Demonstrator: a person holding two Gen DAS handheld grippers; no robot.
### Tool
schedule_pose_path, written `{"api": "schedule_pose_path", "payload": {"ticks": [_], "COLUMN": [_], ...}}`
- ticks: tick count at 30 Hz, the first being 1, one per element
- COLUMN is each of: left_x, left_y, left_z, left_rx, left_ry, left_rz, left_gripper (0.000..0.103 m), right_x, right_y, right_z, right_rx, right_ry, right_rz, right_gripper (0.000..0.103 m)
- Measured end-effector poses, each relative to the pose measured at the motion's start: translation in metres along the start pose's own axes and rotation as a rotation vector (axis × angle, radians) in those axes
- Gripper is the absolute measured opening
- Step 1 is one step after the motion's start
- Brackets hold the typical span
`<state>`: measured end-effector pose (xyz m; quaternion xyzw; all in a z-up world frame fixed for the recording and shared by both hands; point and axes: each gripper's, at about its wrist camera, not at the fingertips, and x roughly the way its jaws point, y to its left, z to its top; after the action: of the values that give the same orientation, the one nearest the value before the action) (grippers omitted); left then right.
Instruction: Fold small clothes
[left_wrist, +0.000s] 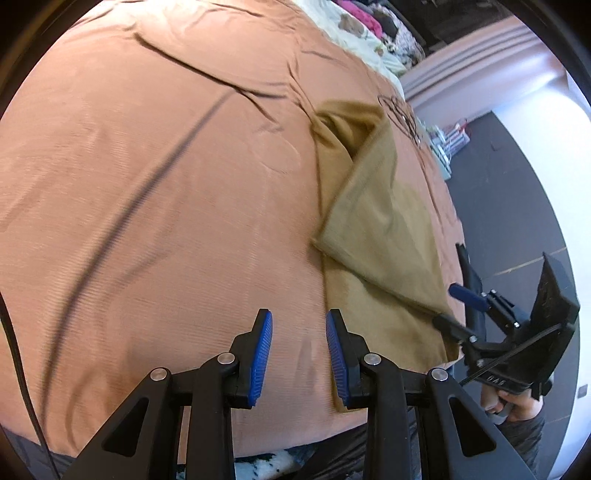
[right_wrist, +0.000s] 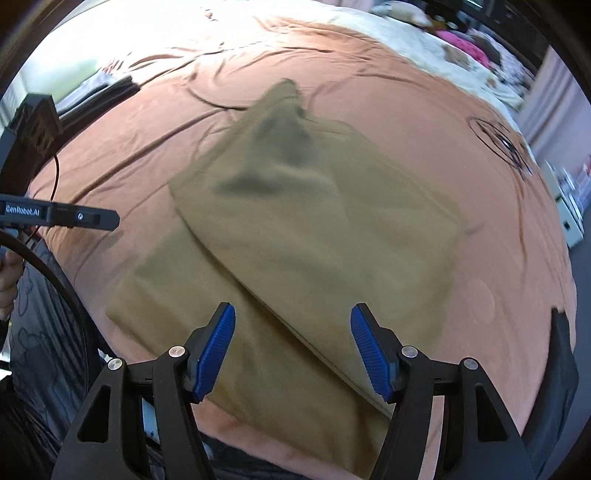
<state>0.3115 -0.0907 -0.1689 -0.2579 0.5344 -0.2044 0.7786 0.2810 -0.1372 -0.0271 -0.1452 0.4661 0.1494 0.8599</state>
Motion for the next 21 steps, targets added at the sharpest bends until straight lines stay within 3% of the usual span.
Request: {"api": "schedule_pose_path", "payload": {"ticks": [6,16,17,19,21], "left_x": [-0.014,-0.023,-0.022,-0.022,-0.022], "left_y": [0.024,0.04,0.041,0.04,0.039], "left_z": [0.007,0.013,0.014,0.015,0.017], "left_rx": [-0.034,-0.064,-0.065,-0.065,-0.063], "left_ry": [-0.014,-0.025,-0.023,-0.023,-0.023], "left_rz": [-0.019,-0.028,-0.028,-0.027,-0.025], "left_gripper": [0.032,0.032,0.032,0.032,0.032], "right_x": [0.031,0.078,0.08,0.082,0.082], "right_y": [0.023,0.017,0.015,0.01,0.0], "right_z": [0.02,0.036,0.039,0.042,0.045], "right_rx": [-0.051,-0.073,-0.068,-0.054,-0.024], "right_ry": [0.044,0.095,0.09,0.086,0.085], "right_rz": [-0.004,-0.022,-0.023,-0.043,-0.044], "right_gripper": [0.063,0.063,0.056,0.026,0.013]}}
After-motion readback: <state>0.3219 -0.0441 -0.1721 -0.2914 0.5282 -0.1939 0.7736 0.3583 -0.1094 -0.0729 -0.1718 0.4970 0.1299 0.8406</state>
